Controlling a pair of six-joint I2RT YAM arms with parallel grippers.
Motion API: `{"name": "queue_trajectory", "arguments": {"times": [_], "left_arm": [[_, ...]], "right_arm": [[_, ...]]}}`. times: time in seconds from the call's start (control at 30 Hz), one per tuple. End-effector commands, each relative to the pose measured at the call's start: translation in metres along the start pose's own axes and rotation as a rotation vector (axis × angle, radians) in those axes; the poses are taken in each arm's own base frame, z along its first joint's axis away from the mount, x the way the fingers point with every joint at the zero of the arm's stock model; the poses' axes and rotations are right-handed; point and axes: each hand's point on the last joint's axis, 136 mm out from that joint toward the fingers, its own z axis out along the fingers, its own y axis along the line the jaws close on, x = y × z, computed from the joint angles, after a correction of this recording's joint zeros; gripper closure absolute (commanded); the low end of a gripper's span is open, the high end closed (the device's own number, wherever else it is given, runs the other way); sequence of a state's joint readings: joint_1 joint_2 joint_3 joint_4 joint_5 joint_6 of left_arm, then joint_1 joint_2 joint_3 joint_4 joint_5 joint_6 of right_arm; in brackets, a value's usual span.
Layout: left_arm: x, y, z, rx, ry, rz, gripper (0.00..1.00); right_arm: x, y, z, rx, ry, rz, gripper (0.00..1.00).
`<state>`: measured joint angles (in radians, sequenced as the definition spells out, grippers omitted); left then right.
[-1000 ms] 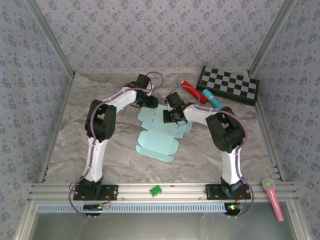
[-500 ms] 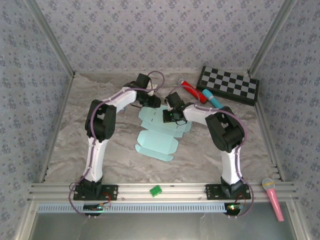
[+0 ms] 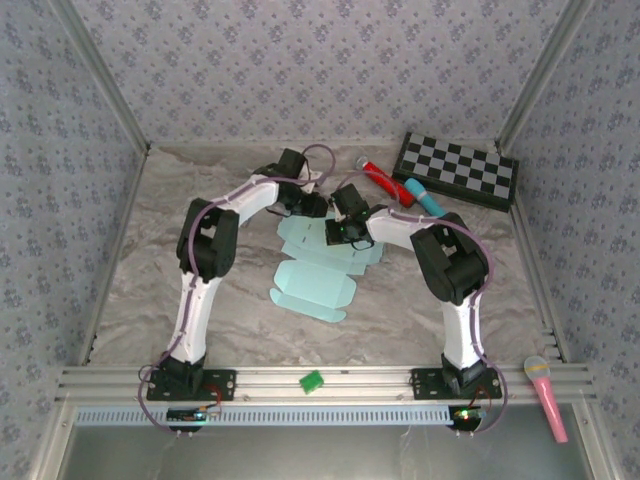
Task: Fold the paper box
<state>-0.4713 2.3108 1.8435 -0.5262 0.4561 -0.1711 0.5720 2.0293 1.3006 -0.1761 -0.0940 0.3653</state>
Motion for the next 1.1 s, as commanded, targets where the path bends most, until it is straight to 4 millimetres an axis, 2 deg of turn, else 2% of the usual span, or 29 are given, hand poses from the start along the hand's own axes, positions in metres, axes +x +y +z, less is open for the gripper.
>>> {"name": "queue_trajectory", "arguments": {"times": [0.0,0.13,0.27,0.37,0.47,0.63,0.77,0.9,1.07], "left_arm": [[0.01,-0.004,0.006,0.015,0.049,0.004,0.68],[-0.001,-0.004,-0.011,-0.032,0.004,0.016,0.62],[-0.015,-0.011,-0.038,-0.076,-0.06,0.04,0.57],[-0.02,-0.015,-0.059,-0.105,-0.103,0.054,0.53],[-0.017,-0.014,-0.075,-0.149,-0.128,0.056,0.5],[0.008,0.0,-0.101,-0.267,-0.132,0.028,0.5],[0.043,0.014,-0.117,-0.333,-0.121,-0.034,0.5],[0.08,0.022,-0.12,-0.349,-0.091,-0.104,0.5],[0.101,0.019,-0.111,-0.298,-0.07,-0.171,0.47]], "right_arm": [[0.032,-0.016,0.018,0.06,0.105,-0.011,0.99],[0.03,-0.015,0.014,0.06,0.098,-0.012,0.99],[0.026,-0.015,0.008,0.055,0.084,-0.01,0.99],[0.023,-0.015,0.004,0.048,0.076,-0.004,0.99],[0.02,-0.011,0.0,0.016,0.065,0.002,0.99],[0.019,-0.012,-0.003,0.006,0.06,0.015,0.99],[0.021,-0.014,-0.004,0.01,0.061,0.017,0.99],[0.023,-0.013,-0.005,0.016,0.063,0.012,0.99],[0.024,-0.012,-0.007,0.025,0.063,0.003,0.99]]}}
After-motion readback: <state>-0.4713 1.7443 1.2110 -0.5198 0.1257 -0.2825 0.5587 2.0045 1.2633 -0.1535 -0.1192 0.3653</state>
